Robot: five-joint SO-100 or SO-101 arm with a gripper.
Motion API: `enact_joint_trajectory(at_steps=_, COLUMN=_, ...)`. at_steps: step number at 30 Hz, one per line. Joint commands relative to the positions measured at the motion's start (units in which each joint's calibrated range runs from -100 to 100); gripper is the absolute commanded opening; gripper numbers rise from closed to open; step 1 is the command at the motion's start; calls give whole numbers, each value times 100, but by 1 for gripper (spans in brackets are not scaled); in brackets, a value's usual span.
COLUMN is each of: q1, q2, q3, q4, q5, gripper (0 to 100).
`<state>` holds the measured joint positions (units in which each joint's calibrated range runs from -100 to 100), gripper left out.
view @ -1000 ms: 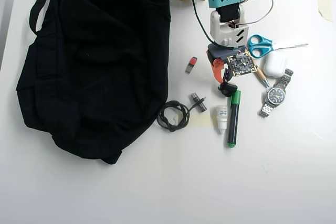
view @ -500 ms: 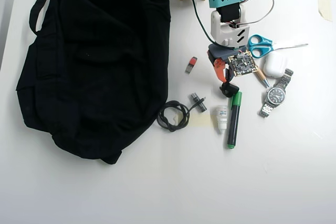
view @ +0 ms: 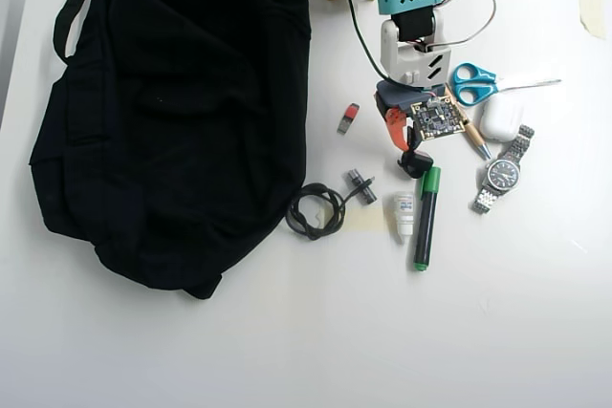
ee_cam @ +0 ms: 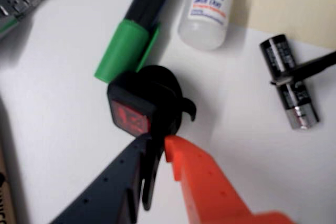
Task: Put the black bike light into the black bag
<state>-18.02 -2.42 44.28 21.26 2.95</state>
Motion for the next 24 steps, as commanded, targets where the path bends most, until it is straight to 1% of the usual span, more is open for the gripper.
enact_joint_trajectory(at_steps=1, q1=111, q2=-173, q3=-322, q4=-42, q5=35, gripper=2)
enact_joint_trajectory(at_steps=5, q1=126, q2=-347, q3=-430, q4=217, q5=56, gripper=2)
enact_joint_trajectory(at_steps=12, q1=126, q2=-854, q3=-745, q4=1190, q5=145, gripper=2)
enact_joint_trajectory(at_steps=24, q1=246, q2=-920, q3=-745, q4=1233, q5=187, gripper=2)
